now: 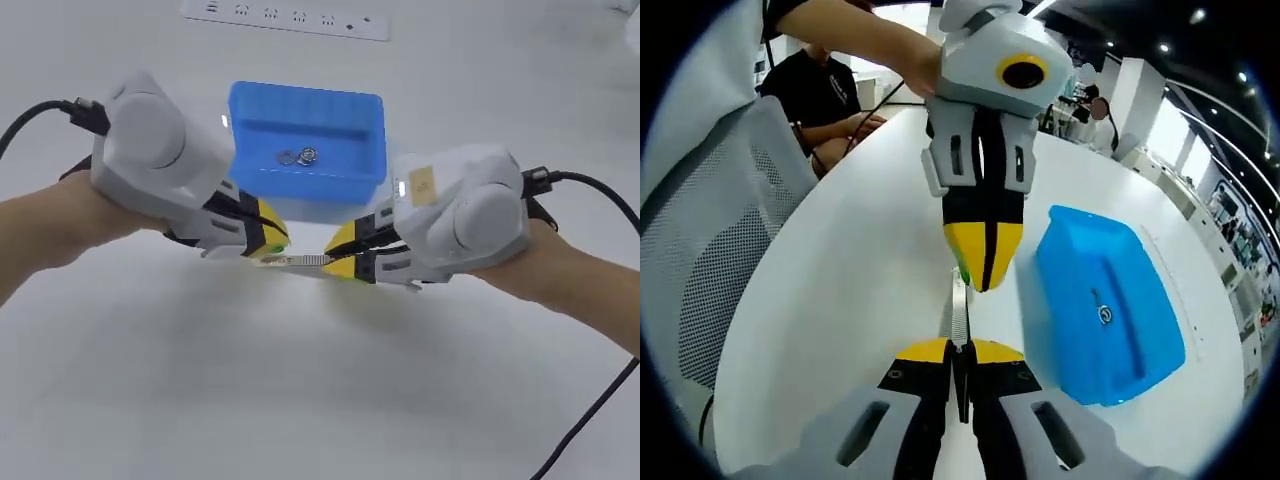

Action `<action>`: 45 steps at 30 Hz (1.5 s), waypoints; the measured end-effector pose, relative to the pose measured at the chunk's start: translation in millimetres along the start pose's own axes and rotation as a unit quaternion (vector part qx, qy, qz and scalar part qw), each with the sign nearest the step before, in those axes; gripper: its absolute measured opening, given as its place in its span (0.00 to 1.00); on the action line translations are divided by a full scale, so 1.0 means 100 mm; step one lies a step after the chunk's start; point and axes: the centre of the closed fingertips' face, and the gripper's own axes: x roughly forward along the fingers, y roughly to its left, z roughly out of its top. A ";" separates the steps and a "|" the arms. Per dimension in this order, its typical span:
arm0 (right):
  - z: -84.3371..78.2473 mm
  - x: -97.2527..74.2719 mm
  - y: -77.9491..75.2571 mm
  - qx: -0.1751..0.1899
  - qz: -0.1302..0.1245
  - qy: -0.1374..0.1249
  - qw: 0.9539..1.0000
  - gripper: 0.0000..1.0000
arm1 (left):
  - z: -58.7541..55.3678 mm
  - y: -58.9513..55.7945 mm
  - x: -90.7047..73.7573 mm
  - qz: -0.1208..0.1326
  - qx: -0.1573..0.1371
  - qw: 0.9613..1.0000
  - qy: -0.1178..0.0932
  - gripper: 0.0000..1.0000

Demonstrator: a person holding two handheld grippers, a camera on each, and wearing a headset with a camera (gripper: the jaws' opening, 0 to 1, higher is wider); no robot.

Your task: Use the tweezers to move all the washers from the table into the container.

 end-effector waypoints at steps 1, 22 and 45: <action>0.01 0.00 -0.01 -0.004 -0.002 -0.002 1.000 0.08 | 0.00 0.00 0.00 0.000 0.000 1.000 0.000 0.07; 0.11 -0.02 -0.01 -0.032 0.003 -0.017 0.999 0.07 | -0.13 -0.06 0.05 -0.037 0.007 0.999 0.038 0.15; 0.08 -0.11 -0.17 0.159 -0.016 -0.054 0.986 0.16 | -0.17 -0.13 0.09 -0.019 0.081 0.995 0.056 0.11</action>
